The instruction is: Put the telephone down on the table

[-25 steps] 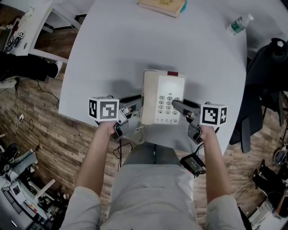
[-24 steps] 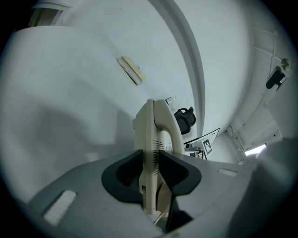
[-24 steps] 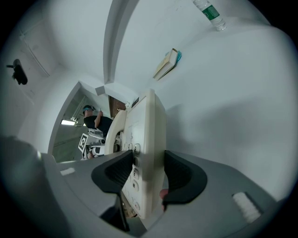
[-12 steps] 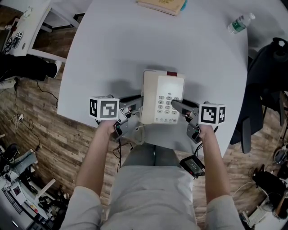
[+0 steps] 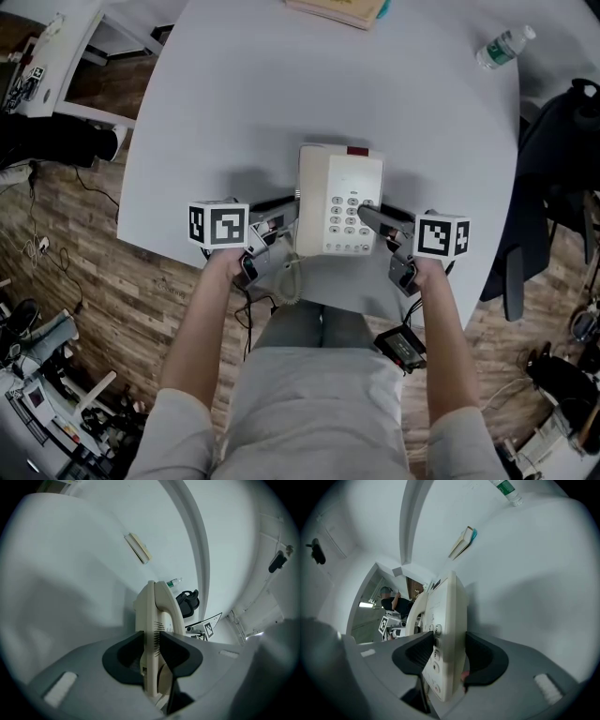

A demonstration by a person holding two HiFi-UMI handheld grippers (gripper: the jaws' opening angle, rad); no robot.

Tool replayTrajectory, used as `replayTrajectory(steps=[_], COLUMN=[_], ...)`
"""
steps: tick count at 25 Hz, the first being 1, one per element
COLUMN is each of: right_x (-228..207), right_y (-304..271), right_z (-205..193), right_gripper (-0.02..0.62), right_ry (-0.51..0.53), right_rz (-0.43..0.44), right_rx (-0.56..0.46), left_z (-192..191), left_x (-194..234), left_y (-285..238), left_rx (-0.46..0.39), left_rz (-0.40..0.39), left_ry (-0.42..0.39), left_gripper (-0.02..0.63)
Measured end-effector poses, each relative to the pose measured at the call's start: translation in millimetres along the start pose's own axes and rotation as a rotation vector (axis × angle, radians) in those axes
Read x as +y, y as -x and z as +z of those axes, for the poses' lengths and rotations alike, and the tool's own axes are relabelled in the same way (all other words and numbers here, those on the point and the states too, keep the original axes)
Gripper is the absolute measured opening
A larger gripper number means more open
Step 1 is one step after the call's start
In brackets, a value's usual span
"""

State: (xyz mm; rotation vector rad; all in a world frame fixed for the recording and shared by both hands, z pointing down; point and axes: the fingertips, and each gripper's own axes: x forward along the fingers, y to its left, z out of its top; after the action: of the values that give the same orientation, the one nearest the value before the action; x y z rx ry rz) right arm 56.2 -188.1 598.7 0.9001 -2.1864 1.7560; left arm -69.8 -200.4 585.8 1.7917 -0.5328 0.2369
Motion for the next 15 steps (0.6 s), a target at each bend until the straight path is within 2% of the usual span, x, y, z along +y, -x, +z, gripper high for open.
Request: replayTrajectory(steps=[15], right_x=[-13], right_y=[-3], right_z=[-1], right_gripper=[0.219], right_ry=[0.002], right_rz=[-0.015], right_rx=[0.022], left_z=[-5], left_x=[11], left_y=[-10], left_rx=[0.002], left_rz=[0.005], left_ry=[0.024], left_gripper=[0.118])
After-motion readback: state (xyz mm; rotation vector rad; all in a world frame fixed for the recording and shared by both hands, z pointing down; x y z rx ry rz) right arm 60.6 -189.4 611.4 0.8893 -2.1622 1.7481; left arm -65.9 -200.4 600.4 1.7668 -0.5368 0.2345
